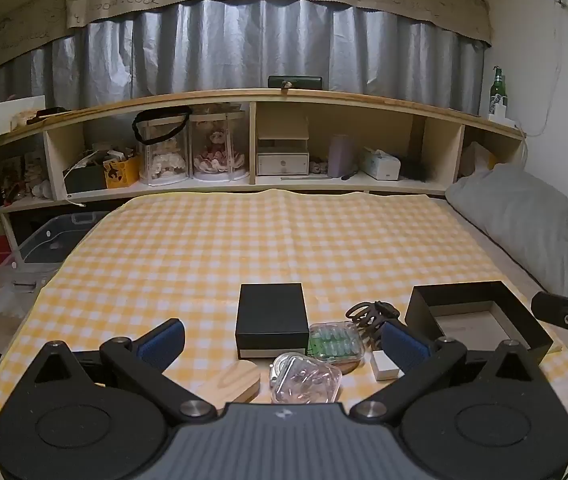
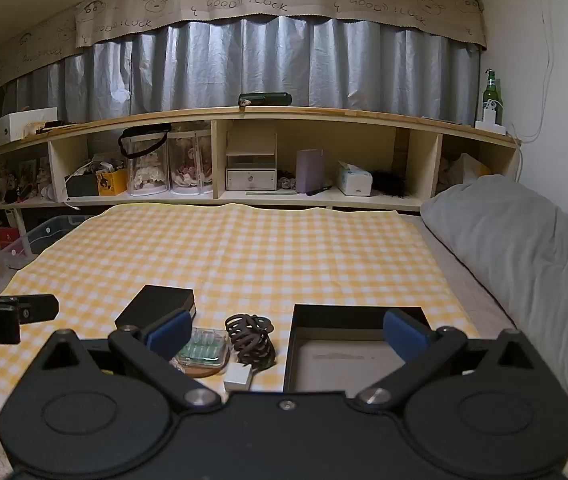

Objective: Organize rigid objects

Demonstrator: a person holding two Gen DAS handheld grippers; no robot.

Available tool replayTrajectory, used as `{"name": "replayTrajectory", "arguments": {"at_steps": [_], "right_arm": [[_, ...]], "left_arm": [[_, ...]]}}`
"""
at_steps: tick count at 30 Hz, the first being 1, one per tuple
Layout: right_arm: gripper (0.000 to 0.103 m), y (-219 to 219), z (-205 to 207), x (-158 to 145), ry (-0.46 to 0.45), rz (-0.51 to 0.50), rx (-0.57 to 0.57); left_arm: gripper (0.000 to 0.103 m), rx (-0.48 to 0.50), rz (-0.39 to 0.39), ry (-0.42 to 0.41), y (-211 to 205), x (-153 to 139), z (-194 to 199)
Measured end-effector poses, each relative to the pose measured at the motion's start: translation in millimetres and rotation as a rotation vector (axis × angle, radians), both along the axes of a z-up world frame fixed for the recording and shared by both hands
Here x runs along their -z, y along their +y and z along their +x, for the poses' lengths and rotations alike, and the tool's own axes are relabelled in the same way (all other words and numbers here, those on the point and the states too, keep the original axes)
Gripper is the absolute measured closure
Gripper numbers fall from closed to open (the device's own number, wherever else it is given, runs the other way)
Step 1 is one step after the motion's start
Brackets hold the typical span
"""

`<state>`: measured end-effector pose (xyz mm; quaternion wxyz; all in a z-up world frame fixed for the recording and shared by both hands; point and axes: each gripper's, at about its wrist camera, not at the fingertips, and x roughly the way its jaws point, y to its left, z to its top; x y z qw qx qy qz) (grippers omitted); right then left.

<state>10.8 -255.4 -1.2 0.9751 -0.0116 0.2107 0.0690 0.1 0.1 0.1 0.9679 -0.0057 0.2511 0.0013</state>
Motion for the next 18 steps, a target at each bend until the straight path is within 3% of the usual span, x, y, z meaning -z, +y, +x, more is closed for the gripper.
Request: {"name": "replayTrajectory", "arguments": {"at_steps": [18], "right_arm": [[0.000, 0.5, 0.7, 1.1, 0.006, 0.002, 0.000]], "left_arm": [[0.000, -0.001, 0.004, -0.003, 0.2, -0.1, -0.3]]}}
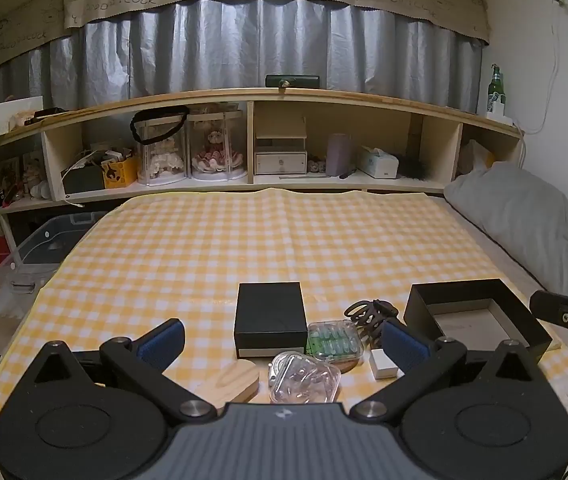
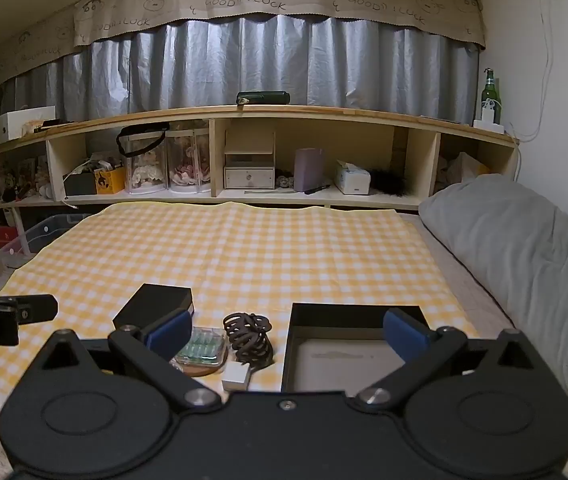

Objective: Organize rigid objects

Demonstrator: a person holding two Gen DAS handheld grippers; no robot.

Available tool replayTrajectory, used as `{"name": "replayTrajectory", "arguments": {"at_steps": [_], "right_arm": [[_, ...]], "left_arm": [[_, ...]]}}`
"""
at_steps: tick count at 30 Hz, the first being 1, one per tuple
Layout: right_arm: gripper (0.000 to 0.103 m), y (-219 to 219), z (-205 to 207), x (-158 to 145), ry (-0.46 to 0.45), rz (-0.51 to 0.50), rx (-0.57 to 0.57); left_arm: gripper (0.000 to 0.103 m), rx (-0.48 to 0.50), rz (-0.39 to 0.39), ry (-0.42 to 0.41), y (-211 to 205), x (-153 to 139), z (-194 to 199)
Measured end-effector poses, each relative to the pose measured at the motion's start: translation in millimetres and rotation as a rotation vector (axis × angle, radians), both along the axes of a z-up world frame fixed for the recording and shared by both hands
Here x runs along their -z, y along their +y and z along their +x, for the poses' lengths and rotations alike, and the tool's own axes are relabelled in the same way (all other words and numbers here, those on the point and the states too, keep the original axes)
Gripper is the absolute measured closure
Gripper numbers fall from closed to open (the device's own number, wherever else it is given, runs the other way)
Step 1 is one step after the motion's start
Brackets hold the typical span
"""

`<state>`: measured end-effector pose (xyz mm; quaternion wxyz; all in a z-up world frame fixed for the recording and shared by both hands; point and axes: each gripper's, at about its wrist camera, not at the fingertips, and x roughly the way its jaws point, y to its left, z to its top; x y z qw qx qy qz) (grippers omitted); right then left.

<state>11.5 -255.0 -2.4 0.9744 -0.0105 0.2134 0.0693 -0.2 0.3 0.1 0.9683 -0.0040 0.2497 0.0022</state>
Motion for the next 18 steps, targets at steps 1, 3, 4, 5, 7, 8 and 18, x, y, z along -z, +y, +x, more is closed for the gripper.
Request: {"name": "replayTrajectory", "arguments": {"at_steps": [1, 3, 4, 5, 7, 8, 18], "right_arm": [[0.000, 0.2, 0.0, 0.1, 0.000, 0.000, 0.000], [0.000, 0.4, 0.1, 0.2, 0.000, -0.001, 0.000], [0.000, 0.4, 0.1, 0.3, 0.000, -0.001, 0.000], [0.000, 0.5, 0.2, 0.4, 0.000, -0.001, 0.000], [0.000, 0.6, 0.2, 0.5, 0.000, -0.002, 0.000], [0.000, 0.6, 0.3, 0.6, 0.000, -0.002, 0.000], [0.000, 1.1, 0.4, 1.4, 0.001, -0.004, 0.000]], "left_arm": [[0.000, -0.001, 0.000, 0.000, 0.2, -0.1, -0.1], [0.000, 0.000, 0.000, -0.001, -0.2, 0.1, 0.1], [0.000, 0.000, 0.000, 0.000, -0.2, 0.1, 0.1], [0.000, 0.000, 0.001, 0.000, -0.3, 0.1, 0.2], [0.000, 0.000, 0.000, 0.000, -0.2, 0.1, 0.1], [0.000, 0.000, 0.000, 0.000, -0.2, 0.1, 0.1], [0.000, 0.001, 0.001, 0.000, -5.6, 1.2, -0.2]]}}
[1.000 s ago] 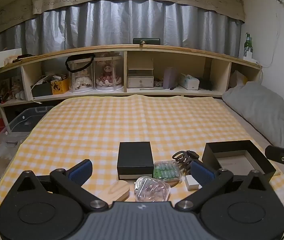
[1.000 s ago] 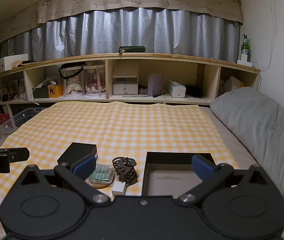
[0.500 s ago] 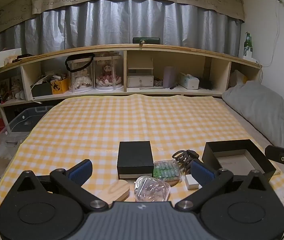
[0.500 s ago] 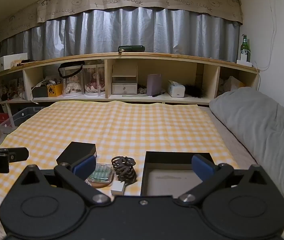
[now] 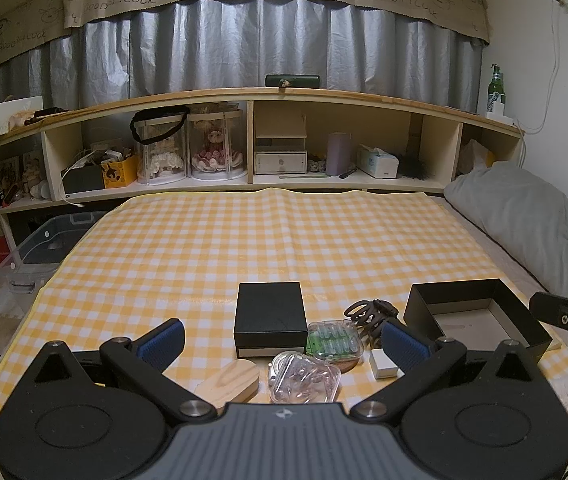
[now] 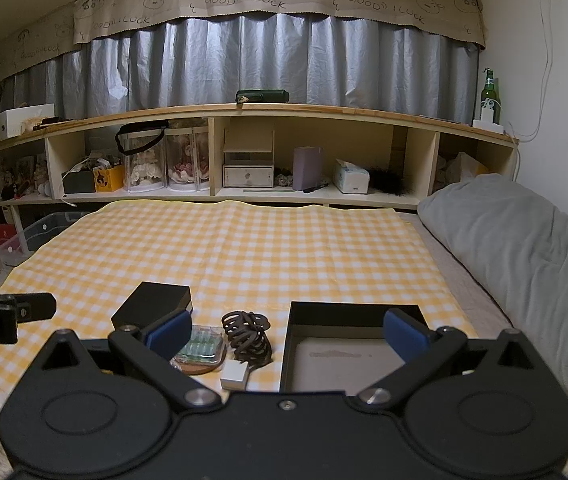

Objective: Organize rigid objects

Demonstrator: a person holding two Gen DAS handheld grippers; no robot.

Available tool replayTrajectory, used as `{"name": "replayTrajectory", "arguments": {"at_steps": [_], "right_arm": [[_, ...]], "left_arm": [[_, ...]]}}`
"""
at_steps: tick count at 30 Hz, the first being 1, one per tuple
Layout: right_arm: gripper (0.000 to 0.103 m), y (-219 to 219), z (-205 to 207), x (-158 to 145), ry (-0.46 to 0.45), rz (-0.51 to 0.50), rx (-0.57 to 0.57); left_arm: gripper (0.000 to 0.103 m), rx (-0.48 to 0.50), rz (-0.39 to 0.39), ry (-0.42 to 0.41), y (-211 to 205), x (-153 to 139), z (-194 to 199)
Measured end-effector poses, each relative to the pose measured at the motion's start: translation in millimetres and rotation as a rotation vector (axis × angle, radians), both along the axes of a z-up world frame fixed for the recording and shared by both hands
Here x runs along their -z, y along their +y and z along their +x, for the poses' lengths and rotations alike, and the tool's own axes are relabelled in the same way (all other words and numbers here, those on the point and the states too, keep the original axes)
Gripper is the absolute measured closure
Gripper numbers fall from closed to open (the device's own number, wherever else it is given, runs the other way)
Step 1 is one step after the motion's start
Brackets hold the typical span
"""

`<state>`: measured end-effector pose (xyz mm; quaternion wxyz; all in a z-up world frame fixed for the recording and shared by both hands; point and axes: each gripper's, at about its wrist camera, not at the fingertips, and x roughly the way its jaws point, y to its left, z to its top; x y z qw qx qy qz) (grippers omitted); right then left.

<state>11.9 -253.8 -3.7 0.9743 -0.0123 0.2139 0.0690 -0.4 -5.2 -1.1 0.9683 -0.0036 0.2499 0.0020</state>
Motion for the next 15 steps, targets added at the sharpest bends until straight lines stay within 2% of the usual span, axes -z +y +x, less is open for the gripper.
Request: {"name": "replayTrajectory", "arguments": {"at_steps": [15], "right_arm": [[0.000, 1.1, 0.1, 0.8, 0.001, -0.002, 0.000]], "left_arm": [[0.000, -0.002, 0.000, 0.001, -0.4, -0.3, 0.2]]}}
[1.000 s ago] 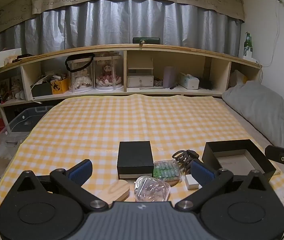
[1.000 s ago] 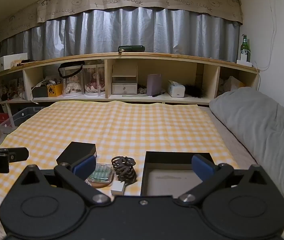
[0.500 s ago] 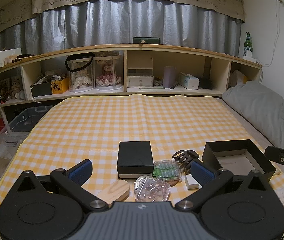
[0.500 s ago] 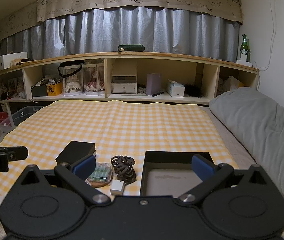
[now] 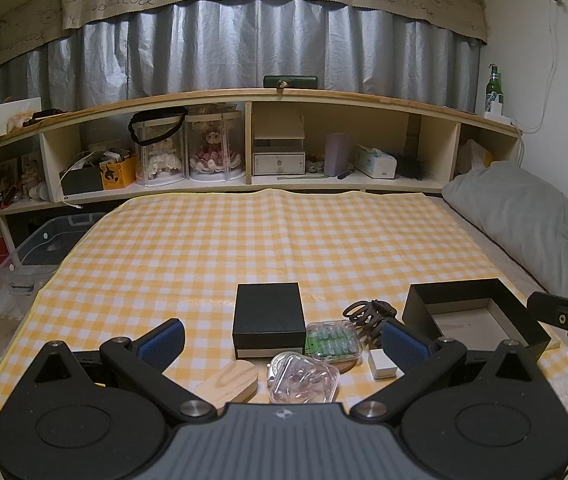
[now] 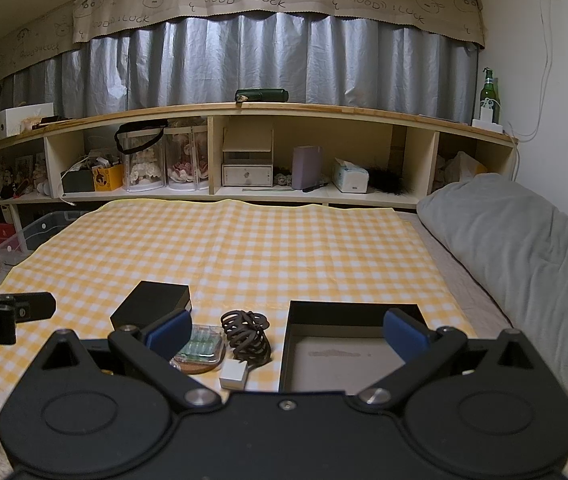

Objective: Organize rigid objects

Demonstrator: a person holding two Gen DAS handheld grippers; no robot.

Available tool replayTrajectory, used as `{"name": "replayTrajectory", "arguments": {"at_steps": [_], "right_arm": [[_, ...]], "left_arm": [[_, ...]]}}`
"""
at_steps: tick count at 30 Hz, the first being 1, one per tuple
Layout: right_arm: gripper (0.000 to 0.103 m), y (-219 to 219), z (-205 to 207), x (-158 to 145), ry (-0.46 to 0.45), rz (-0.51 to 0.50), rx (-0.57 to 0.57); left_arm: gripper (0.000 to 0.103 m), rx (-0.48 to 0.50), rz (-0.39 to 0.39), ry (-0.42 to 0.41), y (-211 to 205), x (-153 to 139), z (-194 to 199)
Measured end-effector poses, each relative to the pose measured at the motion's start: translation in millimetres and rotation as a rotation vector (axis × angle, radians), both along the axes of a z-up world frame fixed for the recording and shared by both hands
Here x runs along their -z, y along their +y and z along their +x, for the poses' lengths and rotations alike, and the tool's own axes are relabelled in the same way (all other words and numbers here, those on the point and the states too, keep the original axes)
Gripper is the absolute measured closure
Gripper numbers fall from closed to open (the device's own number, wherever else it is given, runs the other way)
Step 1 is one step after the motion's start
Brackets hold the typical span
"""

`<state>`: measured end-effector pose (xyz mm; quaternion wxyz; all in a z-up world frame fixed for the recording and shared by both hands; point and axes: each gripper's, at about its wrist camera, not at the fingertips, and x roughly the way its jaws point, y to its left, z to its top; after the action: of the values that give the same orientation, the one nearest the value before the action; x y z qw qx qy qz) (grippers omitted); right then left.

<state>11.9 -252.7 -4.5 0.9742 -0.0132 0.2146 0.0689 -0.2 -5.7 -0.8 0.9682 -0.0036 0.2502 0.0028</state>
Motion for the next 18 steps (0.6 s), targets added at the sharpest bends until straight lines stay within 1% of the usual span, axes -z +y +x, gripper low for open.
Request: {"name": "replayTrajectory", "arguments": {"at_steps": [18], "right_arm": [[0.000, 0.1, 0.3, 0.8, 0.001, -0.002, -0.001]], "left_arm": [[0.000, 0.001, 0.000, -0.001, 1.1, 1.5, 2.2]]}}
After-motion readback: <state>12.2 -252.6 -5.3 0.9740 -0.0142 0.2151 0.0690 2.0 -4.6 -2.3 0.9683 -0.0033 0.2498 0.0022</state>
